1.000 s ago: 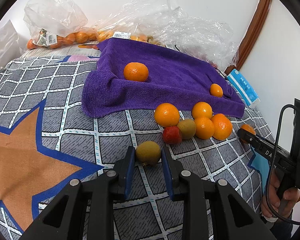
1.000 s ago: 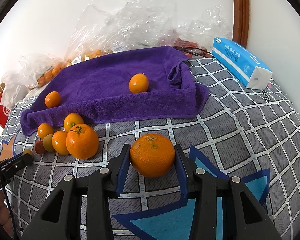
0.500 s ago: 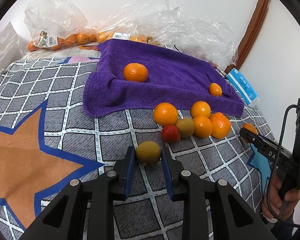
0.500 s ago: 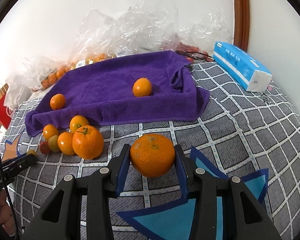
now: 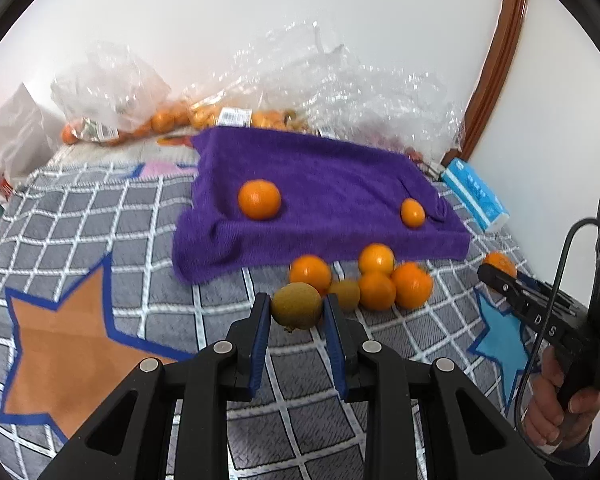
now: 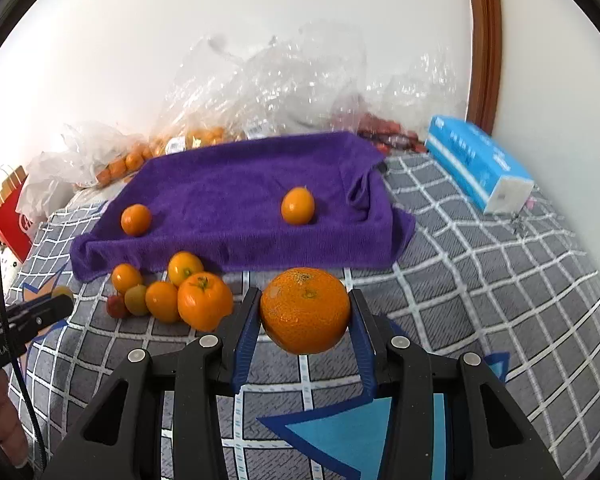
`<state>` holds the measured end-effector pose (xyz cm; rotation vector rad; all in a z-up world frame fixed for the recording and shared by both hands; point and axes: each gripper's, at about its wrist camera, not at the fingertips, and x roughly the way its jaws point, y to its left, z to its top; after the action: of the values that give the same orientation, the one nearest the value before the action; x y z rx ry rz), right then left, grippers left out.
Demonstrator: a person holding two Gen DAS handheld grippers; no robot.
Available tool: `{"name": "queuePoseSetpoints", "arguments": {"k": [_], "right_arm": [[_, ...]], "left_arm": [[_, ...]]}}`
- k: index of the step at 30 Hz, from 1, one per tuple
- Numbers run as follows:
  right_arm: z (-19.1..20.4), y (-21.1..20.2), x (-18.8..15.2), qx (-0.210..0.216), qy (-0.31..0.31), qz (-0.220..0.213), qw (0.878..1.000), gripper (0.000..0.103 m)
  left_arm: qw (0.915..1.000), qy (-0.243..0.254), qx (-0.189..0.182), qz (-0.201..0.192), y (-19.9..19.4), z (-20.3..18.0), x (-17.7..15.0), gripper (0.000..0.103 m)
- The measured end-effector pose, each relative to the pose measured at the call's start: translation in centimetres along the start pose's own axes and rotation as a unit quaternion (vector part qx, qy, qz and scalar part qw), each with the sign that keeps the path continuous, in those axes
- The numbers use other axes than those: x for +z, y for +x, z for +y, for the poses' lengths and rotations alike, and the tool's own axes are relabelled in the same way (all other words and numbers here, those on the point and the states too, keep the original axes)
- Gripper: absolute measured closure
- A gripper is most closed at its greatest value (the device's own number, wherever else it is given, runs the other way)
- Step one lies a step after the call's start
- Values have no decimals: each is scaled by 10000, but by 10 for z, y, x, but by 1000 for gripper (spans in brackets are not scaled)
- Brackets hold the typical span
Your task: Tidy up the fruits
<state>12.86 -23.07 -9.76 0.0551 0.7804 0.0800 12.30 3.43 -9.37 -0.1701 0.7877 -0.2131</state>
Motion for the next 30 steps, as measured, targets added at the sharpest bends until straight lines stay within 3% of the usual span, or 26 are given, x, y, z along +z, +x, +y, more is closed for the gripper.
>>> {"name": "queuePoseSetpoints", "arguments": {"k": [30], "right_arm": [[12, -25, 38, 13, 47, -217, 9998, 60]], "left_arm": [[9993, -174, -5, -327, -28, -3, 43, 78]]}}
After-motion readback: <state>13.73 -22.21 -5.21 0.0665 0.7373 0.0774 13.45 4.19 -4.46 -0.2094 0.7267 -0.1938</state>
